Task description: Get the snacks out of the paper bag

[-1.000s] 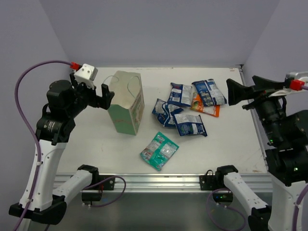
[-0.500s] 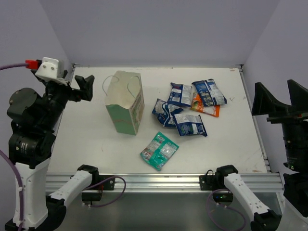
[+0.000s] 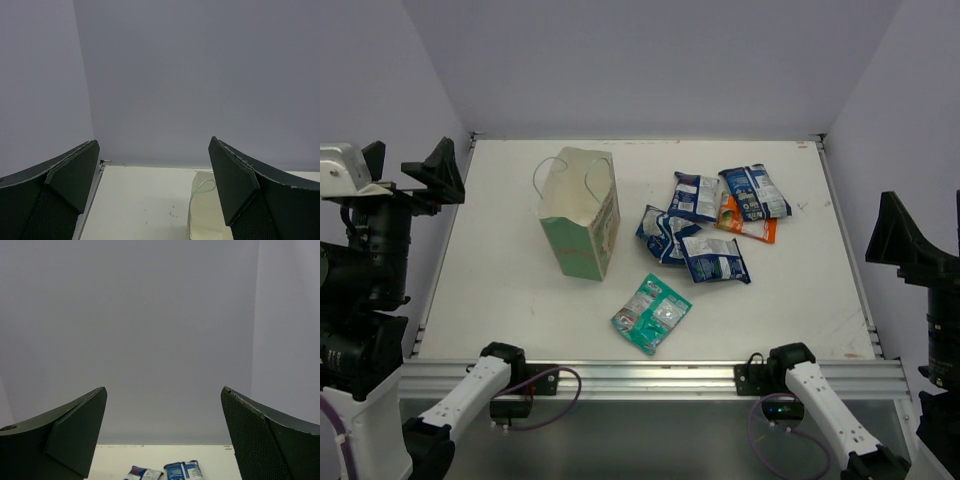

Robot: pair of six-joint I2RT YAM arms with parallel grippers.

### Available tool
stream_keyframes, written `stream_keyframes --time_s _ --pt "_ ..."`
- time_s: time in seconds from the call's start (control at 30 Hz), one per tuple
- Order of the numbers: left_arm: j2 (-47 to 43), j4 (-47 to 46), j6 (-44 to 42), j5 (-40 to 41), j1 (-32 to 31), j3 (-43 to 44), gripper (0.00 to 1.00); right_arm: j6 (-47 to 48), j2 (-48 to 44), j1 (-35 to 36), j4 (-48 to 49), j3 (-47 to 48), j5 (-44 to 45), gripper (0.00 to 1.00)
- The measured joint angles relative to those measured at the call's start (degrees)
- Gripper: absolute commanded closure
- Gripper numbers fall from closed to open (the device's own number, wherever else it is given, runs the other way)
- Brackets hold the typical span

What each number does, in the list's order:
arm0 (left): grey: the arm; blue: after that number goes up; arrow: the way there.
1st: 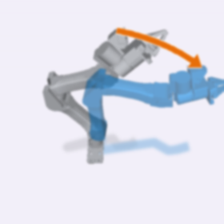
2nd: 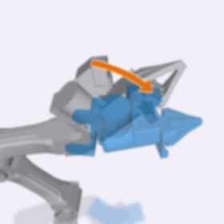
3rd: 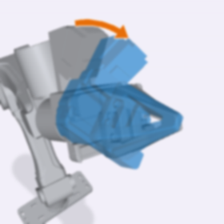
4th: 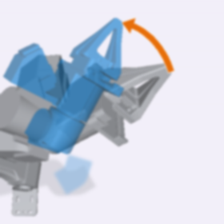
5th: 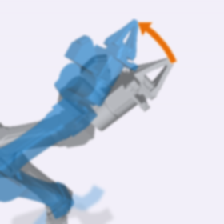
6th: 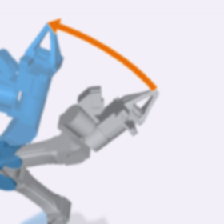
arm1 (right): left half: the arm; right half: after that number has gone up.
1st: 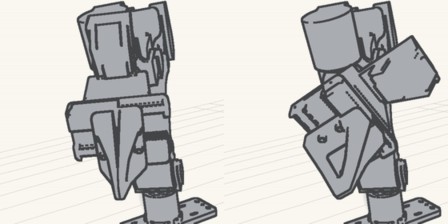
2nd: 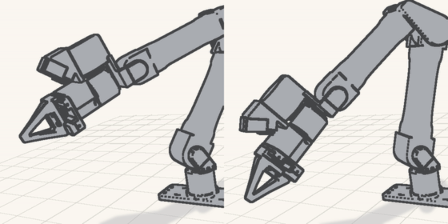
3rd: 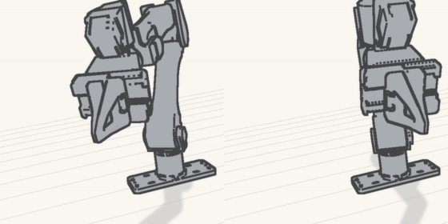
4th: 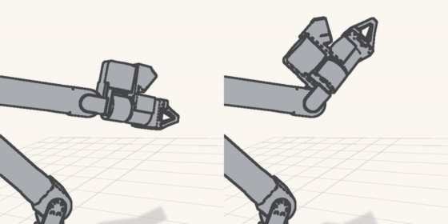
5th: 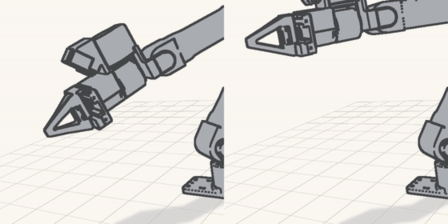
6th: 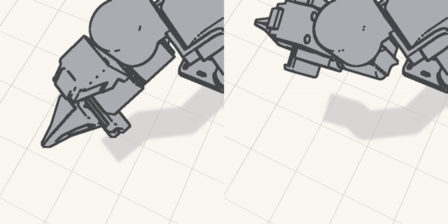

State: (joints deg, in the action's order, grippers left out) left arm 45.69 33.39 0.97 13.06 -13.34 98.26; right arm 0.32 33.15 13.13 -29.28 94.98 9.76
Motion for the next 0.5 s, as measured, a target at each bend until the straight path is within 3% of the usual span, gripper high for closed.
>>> stream_keyframes --time_s 0.5 --pt "0.39 -1.16 1.55 0.87 -0.24 -4.46 0.0 1.05 -0.31 0.76 0.22 -2.43 0.2 0.01"
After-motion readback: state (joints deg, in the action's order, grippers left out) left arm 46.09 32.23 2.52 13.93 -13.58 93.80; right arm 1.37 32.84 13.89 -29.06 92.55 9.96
